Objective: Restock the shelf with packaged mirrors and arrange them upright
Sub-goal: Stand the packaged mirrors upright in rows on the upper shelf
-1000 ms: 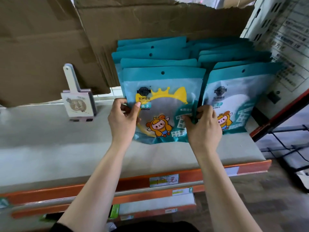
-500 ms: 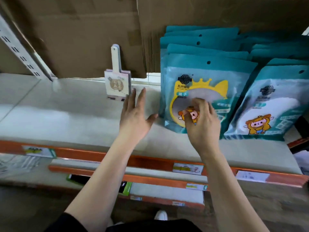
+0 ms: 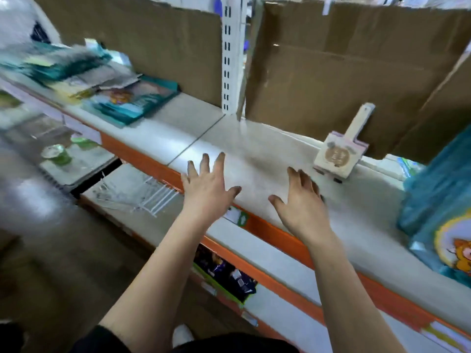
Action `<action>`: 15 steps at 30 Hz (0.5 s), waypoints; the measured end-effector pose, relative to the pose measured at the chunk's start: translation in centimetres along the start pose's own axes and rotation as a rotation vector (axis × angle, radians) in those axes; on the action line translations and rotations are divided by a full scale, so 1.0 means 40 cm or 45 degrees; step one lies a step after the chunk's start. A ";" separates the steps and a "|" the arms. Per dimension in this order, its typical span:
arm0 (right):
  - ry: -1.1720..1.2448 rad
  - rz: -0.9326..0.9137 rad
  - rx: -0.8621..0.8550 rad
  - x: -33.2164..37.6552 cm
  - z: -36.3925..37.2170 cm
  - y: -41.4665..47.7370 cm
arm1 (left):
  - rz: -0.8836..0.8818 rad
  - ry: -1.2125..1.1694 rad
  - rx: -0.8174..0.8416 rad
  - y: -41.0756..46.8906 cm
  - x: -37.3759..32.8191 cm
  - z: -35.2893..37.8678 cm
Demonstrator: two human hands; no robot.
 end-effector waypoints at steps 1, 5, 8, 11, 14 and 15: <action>0.002 -0.024 0.022 0.049 0.024 0.007 | -0.031 -0.015 -0.017 0.001 0.056 -0.014; 0.059 -0.123 0.020 0.262 0.103 0.059 | -0.139 -0.119 -0.084 0.028 0.282 -0.082; 0.178 -0.199 -0.086 0.426 0.166 0.083 | -0.211 -0.264 -0.152 0.048 0.464 -0.128; 0.236 -0.265 -0.099 0.556 0.236 0.089 | -0.230 -0.372 -0.221 0.039 0.614 -0.156; 0.237 -0.332 -0.062 0.673 0.285 0.107 | -0.270 -0.405 -0.252 0.020 0.724 -0.183; 0.241 -0.364 -0.054 0.716 0.299 0.113 | -0.299 -0.415 -0.263 0.015 0.759 -0.195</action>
Point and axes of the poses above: each hand's wrist, its own y-axis towards the middle knuckle, its own z-axis out of the palm, x = y × z, the point moved 2 cm from there along y, towards the middle knuckle, and after that the axes turned 5 degrees about y, right-handed, at the moved point
